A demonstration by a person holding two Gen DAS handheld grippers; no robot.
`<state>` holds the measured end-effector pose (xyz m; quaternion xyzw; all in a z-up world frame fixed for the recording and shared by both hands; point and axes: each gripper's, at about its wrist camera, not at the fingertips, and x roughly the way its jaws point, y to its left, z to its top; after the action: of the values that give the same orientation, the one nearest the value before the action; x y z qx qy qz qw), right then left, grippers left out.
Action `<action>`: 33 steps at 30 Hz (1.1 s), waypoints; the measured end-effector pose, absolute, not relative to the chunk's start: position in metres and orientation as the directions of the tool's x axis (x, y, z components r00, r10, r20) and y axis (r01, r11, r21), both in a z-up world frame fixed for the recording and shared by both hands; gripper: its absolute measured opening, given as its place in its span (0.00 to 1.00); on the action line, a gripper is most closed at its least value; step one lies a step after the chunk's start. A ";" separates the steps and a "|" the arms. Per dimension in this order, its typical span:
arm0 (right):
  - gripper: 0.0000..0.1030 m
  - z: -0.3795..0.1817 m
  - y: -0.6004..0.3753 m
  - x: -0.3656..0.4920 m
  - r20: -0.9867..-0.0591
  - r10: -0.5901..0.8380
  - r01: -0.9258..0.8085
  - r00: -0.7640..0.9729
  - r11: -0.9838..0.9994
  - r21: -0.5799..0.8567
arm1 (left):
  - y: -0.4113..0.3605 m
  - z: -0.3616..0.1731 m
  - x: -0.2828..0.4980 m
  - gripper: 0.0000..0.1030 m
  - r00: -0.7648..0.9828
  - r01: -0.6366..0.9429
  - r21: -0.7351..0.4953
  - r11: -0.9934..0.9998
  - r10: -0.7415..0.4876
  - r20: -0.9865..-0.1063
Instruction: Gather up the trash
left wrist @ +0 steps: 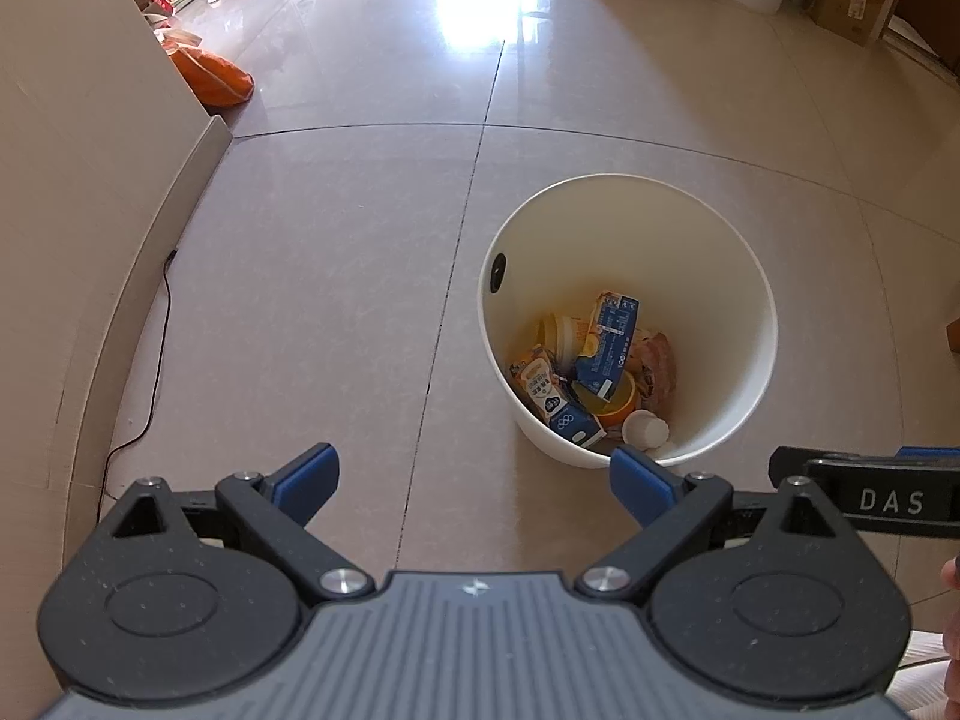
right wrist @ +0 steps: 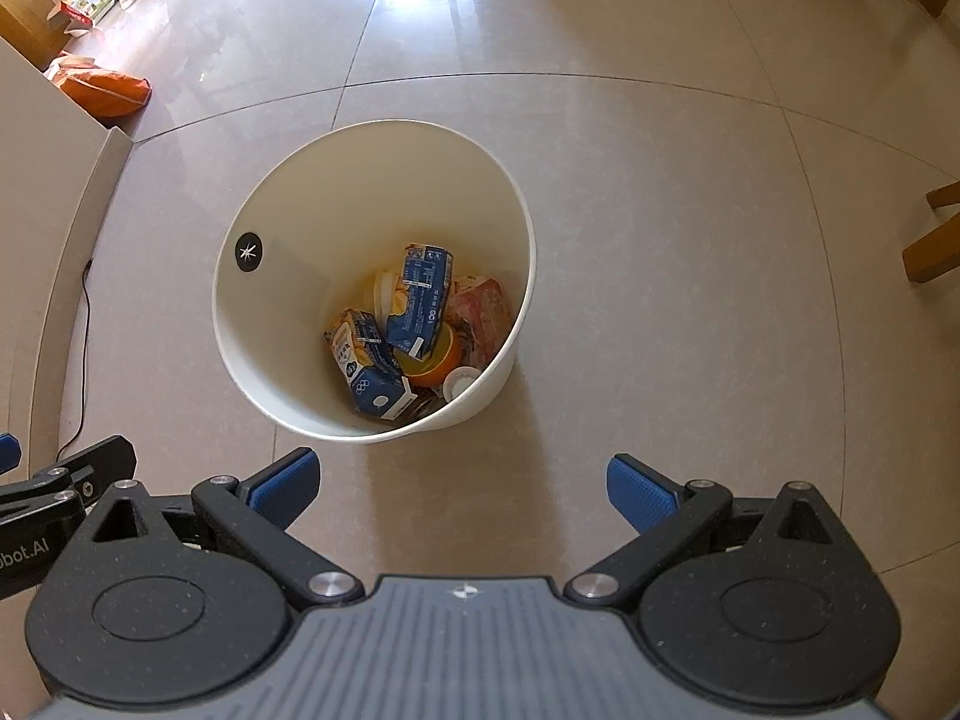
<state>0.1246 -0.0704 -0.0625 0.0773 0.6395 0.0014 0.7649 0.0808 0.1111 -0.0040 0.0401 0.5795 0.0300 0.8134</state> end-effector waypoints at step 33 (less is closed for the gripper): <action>1.00 -0.063 -0.072 0.125 -0.977 0.104 0.106 0.185 0.986 0.126 | 0.111 -0.002 0.080 0.94 0.324 -0.006 0.107 0.994 0.103 -0.940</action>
<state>0.1249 -0.0723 -0.0629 0.0826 0.6384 -0.0007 0.7653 0.0803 0.1106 -0.0019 0.0421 0.5804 0.0336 0.8125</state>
